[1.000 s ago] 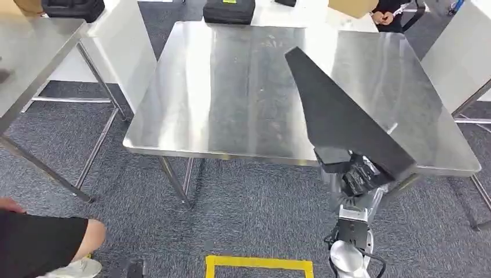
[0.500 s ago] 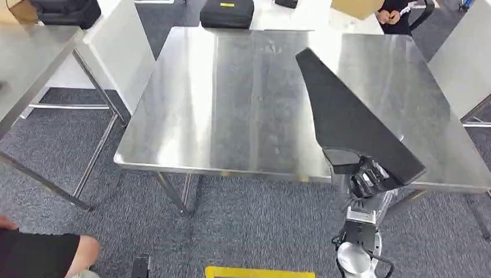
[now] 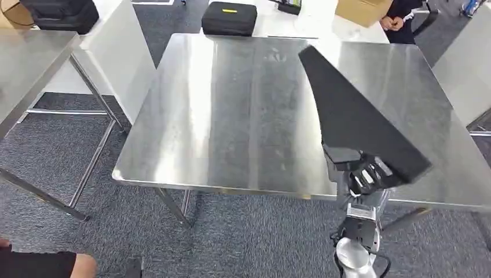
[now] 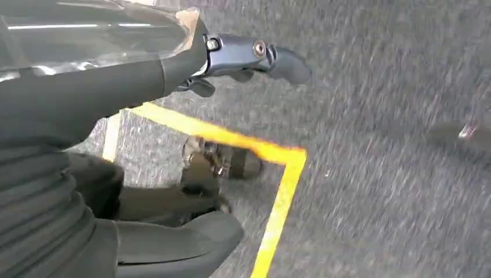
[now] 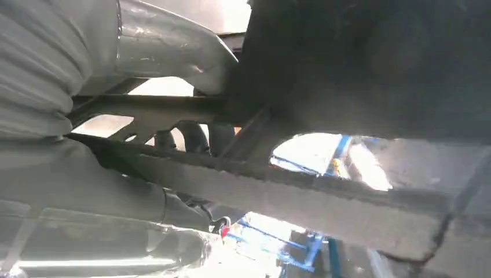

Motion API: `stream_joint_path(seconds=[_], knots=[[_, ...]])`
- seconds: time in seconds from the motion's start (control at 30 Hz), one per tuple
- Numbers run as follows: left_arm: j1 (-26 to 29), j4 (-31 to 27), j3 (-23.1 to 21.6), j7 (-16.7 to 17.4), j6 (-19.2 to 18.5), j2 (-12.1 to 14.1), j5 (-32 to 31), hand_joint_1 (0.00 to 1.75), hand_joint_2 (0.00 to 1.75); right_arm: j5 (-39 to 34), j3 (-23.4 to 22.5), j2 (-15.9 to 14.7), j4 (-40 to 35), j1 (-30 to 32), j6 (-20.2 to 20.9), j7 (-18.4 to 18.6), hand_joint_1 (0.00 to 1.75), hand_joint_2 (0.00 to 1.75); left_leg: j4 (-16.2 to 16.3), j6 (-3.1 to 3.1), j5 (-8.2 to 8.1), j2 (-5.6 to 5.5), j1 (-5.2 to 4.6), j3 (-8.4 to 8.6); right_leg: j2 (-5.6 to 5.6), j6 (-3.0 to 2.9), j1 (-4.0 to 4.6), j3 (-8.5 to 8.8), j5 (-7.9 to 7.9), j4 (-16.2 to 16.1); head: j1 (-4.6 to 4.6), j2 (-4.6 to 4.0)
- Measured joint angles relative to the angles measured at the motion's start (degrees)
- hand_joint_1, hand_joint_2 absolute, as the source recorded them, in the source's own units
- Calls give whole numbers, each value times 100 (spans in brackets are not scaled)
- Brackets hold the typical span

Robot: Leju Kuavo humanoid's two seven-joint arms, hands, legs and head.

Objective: Take the parts from the cabinet and place them on the table.

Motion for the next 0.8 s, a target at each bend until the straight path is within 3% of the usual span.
stream_joint_path(seconds=[0.07,0.1,0.13,0.17,0.2,0.27,0.3,0.33,0.37,0.43,0.47,0.5,0.53,0.6,0.63,0.67,0.7,0.77,0.8], knots=[[-23,0,0,0,-4,15,13,0,175,-2,22,-26,59,-67,-2,-6,175,175,0,25,-52,-7,5,39,1,-11,-18,-570,-237,864,0,0],[-18,2,0,4,-4,22,24,0,175,-7,30,-35,105,-69,-2,-6,175,175,1,22,-86,-18,7,61,0,-10,-24,-826,-385,1193,2,0],[-11,4,0,15,-4,26,33,0,175,-20,37,-44,148,-69,-2,-6,175,175,1,13,-122,-27,13,95,0,26,-36,-996,-431,1334,4,0],[-4,7,0,22,0,33,50,0,175,-20,57,-50,196,-77,-6,-6,175,175,2,-9,-170,-42,26,156,-2,92,-56,-1047,-337,1186,2,0],[-4,9,-2,24,4,37,50,0,175,-22,70,-57,225,-87,-9,-9,175,175,4,-32,-213,-56,40,212,-4,157,-72,-978,-135,872,4,0],[-12,9,-2,26,7,41,57,0,175,-22,94,-61,273,-112,-11,-11,175,175,4,-90,-317,-61,73,357,-19,342,-120,-633,504,-133,7,2],[-15,9,-2,26,13,52,63,0,175,-26,107,-63,308,-131,-11,-13,175,175,20,-137,-371,-63,55,384,-61,342,-123,-572,658,-404,18,0],[-17,9,0,31,15,59,76,0,175,-37,118,-66,339,-152,-11,-15,175,175,17,-176,-412,-75,40,394,-71,146,-93,-565,474,-426,9,0],[-28,9,-2,33,15,70,92,0,175,-44,144,-66,367,-156,-11,-15,175,175,6,-217,-445,-63,35,374,-54,82,-59,-510,584,-410,-9,2],[-30,9,-4,31,31,72,120,0,175,-41,181,-74,402,-197,-17,-17,175,175,16,-255,-462,-55,46,434,-31,13,-81,-488,581,-413,-2,2],[-40,9,-4,31,50,83,127,0,175,-42,205,-74,422,-224,-17,-35,175,175,92,-277,-474,-42,66,364,-20,-22,-134,-430,575,-434,-4,0],[-52,9,-9,31,68,76,140,0,175,-44,225,-76,441,-272,-20,-70,175,175,383,-301,-475,-17,69,239,-24,-60,-127,-379,550,-437,-6,0],[-64,9,-11,33,76,74,166,0,175,-46,262,-79,472,-335,-20,-100,175,175,863,-338,-565,-10,70,-37,-24,-103,-124,-347,521,-437,-11,0],[-62,11,-22,80,135,76,207,0,175,-35,354,-79,585,-453,-28,-129,175,175,1721,-382,-985,-10,76,-620,-21,-164,-106,-295,464,-436,-9,0],[-61,11,-24,114,162,76,230,0,175,-11,378,-79,656,-513,-37,-127,175,175,1922,-384,-1072,-10,76,-815,-17,-172,-93,-268,443,-436,-13,0],[-64,15,-28,147,199,79,229,0,175,20,407,-81,746,-590,-46,-111,175,175,1864,-369,-967,-9,76,-894,-5,-169,-86,-233,412,-436,-9,0],[-73,17,-39,203,258,76,234,0,175,91,443,-81,899,-696,-55,-46,175,175,1564,-346,-702,-9,76,-837,12,-174,-77,-192,385,-436,-11,0],[-106,17,-78,269,360,74,243,0,175,204,527,-74,1293,-1049,-55,40,175,175,526,-259,1,-7,64,-453,44,-153,-62,-107,325,-439,-9,2],[-136,20,-103,286,398,74,249,0,175,267,571,-70,1619,-1295,-55,50,175,175,117,-191,190,12,39,-316,54,-139,-63,-95,308,-445,-7,0]])
